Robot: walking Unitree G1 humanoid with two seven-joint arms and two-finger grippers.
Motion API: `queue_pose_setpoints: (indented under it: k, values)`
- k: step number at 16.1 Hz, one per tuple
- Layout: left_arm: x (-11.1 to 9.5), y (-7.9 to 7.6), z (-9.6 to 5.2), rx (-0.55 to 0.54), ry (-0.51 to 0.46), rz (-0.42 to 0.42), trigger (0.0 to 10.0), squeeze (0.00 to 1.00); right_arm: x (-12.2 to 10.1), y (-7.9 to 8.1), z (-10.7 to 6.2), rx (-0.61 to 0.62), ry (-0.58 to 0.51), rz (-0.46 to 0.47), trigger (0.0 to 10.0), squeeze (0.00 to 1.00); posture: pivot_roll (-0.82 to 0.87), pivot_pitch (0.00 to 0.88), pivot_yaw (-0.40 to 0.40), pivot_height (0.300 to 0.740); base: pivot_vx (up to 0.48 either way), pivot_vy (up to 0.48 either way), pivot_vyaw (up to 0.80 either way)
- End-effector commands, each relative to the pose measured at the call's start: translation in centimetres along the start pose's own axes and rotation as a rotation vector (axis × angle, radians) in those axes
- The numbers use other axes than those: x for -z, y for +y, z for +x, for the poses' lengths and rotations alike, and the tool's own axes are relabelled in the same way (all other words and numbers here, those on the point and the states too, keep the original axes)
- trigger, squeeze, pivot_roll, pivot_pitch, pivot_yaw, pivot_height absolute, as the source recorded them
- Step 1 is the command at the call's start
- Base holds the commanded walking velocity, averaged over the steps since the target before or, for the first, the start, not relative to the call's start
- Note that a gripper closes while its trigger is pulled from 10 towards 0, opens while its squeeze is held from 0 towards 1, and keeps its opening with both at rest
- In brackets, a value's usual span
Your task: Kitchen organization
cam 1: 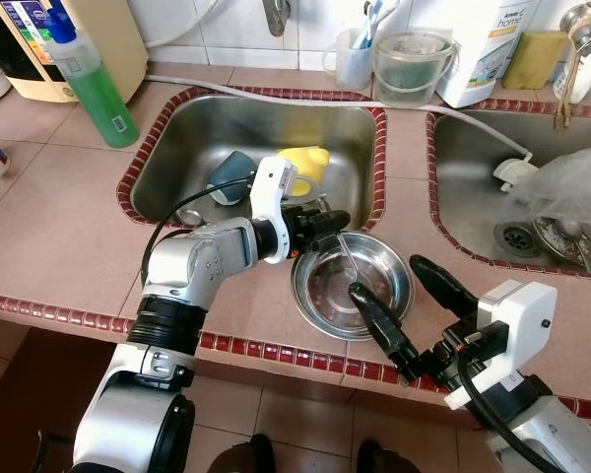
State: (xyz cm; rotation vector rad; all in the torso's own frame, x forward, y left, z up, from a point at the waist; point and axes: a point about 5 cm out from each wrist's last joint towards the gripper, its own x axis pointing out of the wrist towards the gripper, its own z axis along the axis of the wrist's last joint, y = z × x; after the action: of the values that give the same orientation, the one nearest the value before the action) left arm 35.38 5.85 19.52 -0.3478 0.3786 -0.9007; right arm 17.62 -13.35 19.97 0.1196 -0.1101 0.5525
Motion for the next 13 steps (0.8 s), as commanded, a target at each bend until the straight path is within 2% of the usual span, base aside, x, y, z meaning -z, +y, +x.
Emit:
queue_pose_setpoints:
  k: [1, 9, 13]
  values:
    - [-0.4, -0.1, 0.0, 0.008, -0.004, -0.007, 0.0, 0.0, 0.0, 0.0, -0.1, 0.004, -0.001, -0.005, 10.0, 0.0, -0.11, 0.226, 0.105, 0.74, 0.0, 0.0, 0.0]
    - [-1.0, -0.3, -0.2, 0.035, -0.025, -0.09, 0.0, 0.0, 0.2, -0.3, 0.1, 0.003, 0.001, -0.009, 10.0, 0.0, -0.1, 0.21, 0.099, 0.74, 0.0, 0.0, 0.0]
    - [-1.5, -0.2, -0.4, 0.058, -0.025, -0.173, 0.0, 0.0, 0.2, -0.3, 0.3, -0.002, -0.004, -0.012, 10.0, 0.0, -0.1, 0.202, 0.096, 0.74, 0.0, 0.0, 0.0]
